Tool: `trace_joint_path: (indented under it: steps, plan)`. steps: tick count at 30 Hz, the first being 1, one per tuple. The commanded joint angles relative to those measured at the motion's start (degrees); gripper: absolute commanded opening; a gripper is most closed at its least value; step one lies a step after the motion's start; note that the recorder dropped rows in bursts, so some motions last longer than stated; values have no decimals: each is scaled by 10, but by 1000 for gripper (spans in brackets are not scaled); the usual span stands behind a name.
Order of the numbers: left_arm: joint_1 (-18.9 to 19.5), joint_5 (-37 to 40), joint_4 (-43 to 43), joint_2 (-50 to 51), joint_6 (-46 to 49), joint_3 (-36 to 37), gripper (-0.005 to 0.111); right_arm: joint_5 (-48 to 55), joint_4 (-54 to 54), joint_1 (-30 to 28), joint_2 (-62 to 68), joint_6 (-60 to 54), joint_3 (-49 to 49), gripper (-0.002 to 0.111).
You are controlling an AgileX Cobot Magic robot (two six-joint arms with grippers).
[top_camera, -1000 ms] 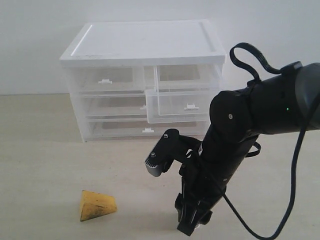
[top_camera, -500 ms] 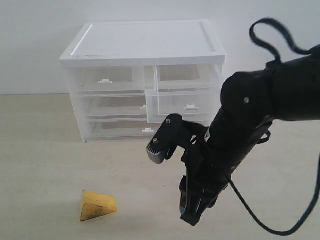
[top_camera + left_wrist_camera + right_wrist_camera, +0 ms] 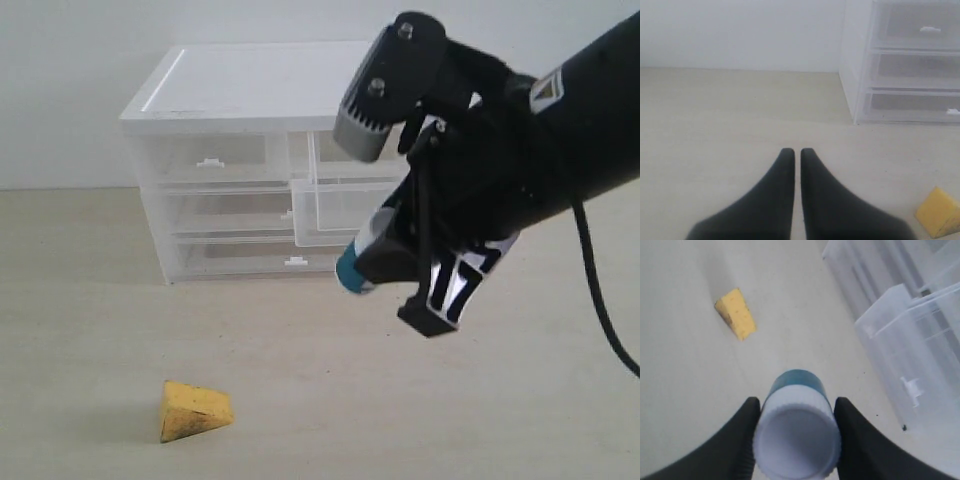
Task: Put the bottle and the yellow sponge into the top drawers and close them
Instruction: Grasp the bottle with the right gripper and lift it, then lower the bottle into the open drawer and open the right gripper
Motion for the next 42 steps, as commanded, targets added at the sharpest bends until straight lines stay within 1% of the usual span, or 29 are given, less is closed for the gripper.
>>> trace_joint_path:
  steps: [1,8,13,18,27,33,42]
  plan:
    - [2,0,-1,-2,-1,2,4,-9,58,-44,-7,-5,-35,0]
    - [2,0,-1,-2,-1,2,4,-11,233,-158,-7,-7,-50,0]
    - [2,0,-1,-2,-1,2,4,-7,310,-206,14,26,-53,0]
    - [2,0,-1,-2,-1,2,4,-2,325,-212,68,72,-81,0]
    - [2,0,-1,-2,-1,2,4,5,334,-212,190,119,-185,0]
    - [2,0,-1,-2,-1,2,4,10,334,-212,241,120,-223,0]
    - [2,0,-1,-2,-1,2,4,11,335,-212,290,119,-248,0]
